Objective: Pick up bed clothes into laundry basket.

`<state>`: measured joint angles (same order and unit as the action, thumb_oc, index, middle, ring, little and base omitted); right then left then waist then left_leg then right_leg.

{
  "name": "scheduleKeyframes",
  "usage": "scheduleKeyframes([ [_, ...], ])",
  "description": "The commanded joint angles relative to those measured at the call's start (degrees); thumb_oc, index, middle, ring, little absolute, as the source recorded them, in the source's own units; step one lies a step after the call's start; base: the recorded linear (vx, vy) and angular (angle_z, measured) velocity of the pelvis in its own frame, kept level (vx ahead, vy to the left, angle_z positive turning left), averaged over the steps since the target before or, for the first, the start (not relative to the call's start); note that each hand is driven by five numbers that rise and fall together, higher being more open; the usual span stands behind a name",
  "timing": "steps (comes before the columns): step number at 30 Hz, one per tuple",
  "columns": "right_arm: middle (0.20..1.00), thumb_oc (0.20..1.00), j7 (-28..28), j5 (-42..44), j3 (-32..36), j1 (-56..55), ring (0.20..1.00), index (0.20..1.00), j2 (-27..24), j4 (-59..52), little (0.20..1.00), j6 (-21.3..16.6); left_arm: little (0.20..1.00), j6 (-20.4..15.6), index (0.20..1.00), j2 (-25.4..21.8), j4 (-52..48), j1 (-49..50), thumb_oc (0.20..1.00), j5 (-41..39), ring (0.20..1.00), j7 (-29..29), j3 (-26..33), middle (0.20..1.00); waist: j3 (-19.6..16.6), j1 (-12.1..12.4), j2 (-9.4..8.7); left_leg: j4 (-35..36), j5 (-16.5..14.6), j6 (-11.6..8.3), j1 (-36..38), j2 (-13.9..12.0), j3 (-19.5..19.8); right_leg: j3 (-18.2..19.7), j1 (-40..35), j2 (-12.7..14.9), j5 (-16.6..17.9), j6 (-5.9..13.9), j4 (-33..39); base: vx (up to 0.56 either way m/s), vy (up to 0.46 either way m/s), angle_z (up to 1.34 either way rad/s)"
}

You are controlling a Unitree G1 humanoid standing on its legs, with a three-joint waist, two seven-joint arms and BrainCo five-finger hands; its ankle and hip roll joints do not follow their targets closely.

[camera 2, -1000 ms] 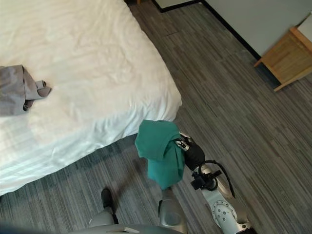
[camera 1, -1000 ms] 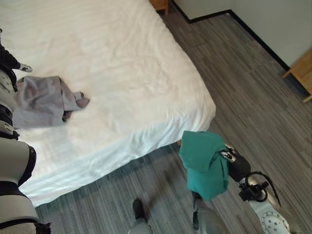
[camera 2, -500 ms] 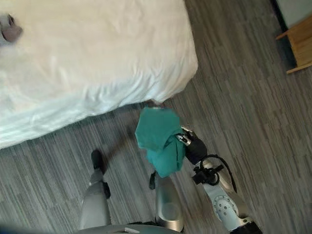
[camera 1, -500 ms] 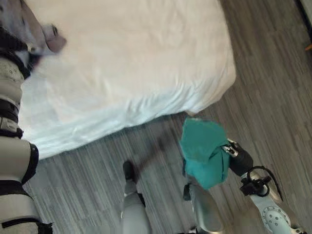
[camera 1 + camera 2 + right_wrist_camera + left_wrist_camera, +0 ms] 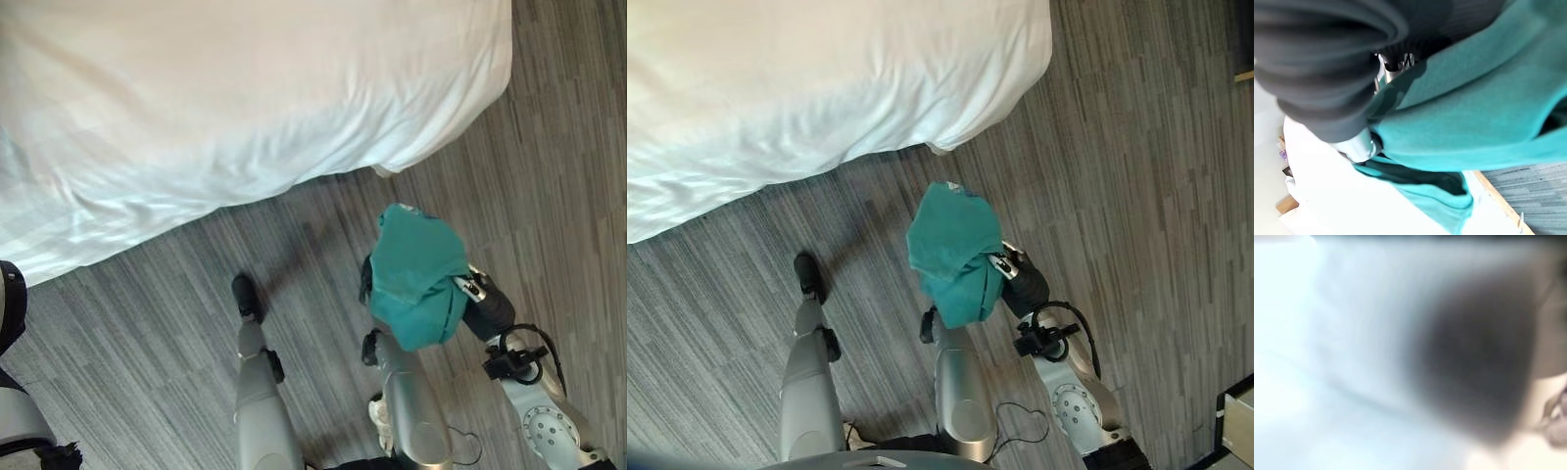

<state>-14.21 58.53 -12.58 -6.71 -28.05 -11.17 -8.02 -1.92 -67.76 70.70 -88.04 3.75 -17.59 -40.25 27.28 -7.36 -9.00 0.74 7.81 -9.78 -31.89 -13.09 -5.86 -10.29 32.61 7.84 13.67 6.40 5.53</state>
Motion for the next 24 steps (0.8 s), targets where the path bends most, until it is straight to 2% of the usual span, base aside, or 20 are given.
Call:
scheduleKeyframes([
  [1,0.200,0.200,-2.7,0.4,1.8,-0.4,0.200,0.200,-0.7,-1.0,0.200,-1.2,0.200,1.3,0.200,-0.6,3.8,1.4,0.200,5.5,0.200,3.9,-0.6,0.200,-2.1,-0.9,-1.07,1.1,1.7,2.03,-1.0,0.7,2.1,-0.3,-3.7,3.5,-1.1,6.44,-1.3,0.00,0.000,0.00],
  [6,0.200,0.200,-3.4,-0.1,1.2,0.7,0.200,0.200,-1.1,-0.9,0.200,-1.2,0.200,-0.4,0.200,1.5,-3.8,8.6,0.200,6.2,0.200,3.8,3.7,0.200,-2.2,-0.3,-0.38,0.6,1.2,2.12,0.0,0.9,2.5,-0.3,-5.0,3.6,-1.4,6.22,-1.5,0.00,0.000,0.00],
  [9,0.200,0.200,-3.0,-0.7,1.6,1.5,0.200,0.200,-1.1,-1.2,0.200,-1.9,0.200,-1.6,0.200,3.5,-11.7,15.5,0.200,3.7,0.200,2.7,9.4,0.200,-2.3,0.6,0.32,0.9,1.1,2.20,1.4,1.1,2.6,-0.6,-6.3,3.8,-1.9,6.10,-1.7,0.00,0.000,0.00],
  [13,0.200,0.200,-1.6,-2.6,3.7,1.6,0.200,0.200,0.1,-0.4,0.200,-2.3,0.200,-3.7,0.200,6.3,-28.4,30.4,0.200,-2.7,0.200,2.0,21.9,0.200,-2.9,2.1,1.74,1.1,0.5,2.43,4.0,1.5,2.6,-0.7,-8.7,4.2,-2.6,5.86,-1.9,0.00,0.000,0.00],
  [14,0.200,0.200,-1.0,-3.4,4.6,1.7,0.200,0.200,0.4,-0.2,0.200,-2.7,0.200,-4.7,0.200,8.3,-34.1,35.8,0.200,-5.9,0.200,1.7,26.5,0.200,-3.0,2.5,2.12,1.2,0.3,2.46,4.8,1.7,2.7,-0.7,-9.5,4.4,-2.9,5.76,-2.0,0.00,0.000,0.00],
  [15,0.200,0.200,-0.4,-4.0,5.0,2.0,0.200,0.200,0.4,0.5,0.200,-2.8,0.200,-5.4,0.200,9.8,-35.7,40.7,0.200,-8.2,0.200,2.8,30.0,0.200,-3.4,2.3,2.68,1.2,0.1,2.54,5.9,1.7,2.6,-0.6,-10.4,4.5,-3.2,5.61,-2.1,0.02,0.030,0.06],
  [17,0.200,0.200,1.0,-5.5,7.0,2.0,0.200,0.200,1.2,1.0,0.200,-3.4,0.200,-8.4,0.200,14.8,-43.0,50.0,0.200,-16.2,0.200,4.2,35.8,0.200,-4.0,3.0,3.40,1.3,-0.2,2.67,7.7,2.0,2.5,-0.4,-11.8,4.8,-3.8,5.39,-2.5,0.03,0.056,0.07],
  [18,0.200,0.200,2.2,-6.7,8.9,2.2,0.200,0.200,2.1,1.5,0.200,-4.1,0.200,-10.1,0.200,19.3,-51.8,59.8,0.200,-19.7,0.200,5.3,40.2,0.200,-4.6,3.2,4.38,1.6,-0.6,2.88,10.1,2.6,2.2,-0.2,-13.6,5.2,-4.5,5.12,-3.0,0.05,0.074,0.03],
  [20,0.200,0.200,3.8,-8.5,11.0,2.5,0.200,0.200,2.9,2.0,0.200,-4.6,0.200,-11.0,0.200,25.3,-57.3,67.2,0.200,-23.8,0.200,7.9,41.2,0.200,-5.7,3.6,5.43,2.2,-0.9,2.98,12.8,2.8,1.9,0.0,-15.4,5.7,-5.6,4.88,-3.6,0.08,0.085,-0.01],
  [21,0.200,0.200,4.5,-9.7,12.9,2.3,0.200,0.200,3.9,2.5,0.200,-4.7,0.200,-11.7,0.200,29.8,-60.8,73.0,0.200,-27.6,0.200,10.1,42.1,0.200,-7.4,3.5,6.43,3.1,-1.0,3.16,15.4,3.1,1.7,0.3,-17.2,6.1,-6.6,4.75,-4.1,0.12,0.080,0.04],
  [23,0.200,0.200,5.6,-10.6,13.9,2.7,0.200,0.200,4.9,2.7,0.200,-5.2,0.200,-12.6,0.200,37.1,-63.8,77.6,0.200,-33.6,0.200,12.0,41.7,0.200,-9.4,3.6,7.30,3.5,-1.5,3.36,18.2,3.3,1.4,0.2,-19.9,6.6,-7.9,4.52,-4.6,0.13,0.030,0.09],
  [24,0.200,0.200,6.8,-11.3,15.5,3.0,0.200,0.200,6.1,2.5,0.200,-5.9,0.200,-12.8,0.200,40.7,-66.7,81.7,0.200,-35.2,0.200,12.4,42.5,0.200,-11.6,3.3,7.85,3.8,-1.9,3.63,20.8,3.7,1.3,0.3,-22.2,6.6,-9.1,4.26,-5.1,0.16,-0.028,0.08],
])
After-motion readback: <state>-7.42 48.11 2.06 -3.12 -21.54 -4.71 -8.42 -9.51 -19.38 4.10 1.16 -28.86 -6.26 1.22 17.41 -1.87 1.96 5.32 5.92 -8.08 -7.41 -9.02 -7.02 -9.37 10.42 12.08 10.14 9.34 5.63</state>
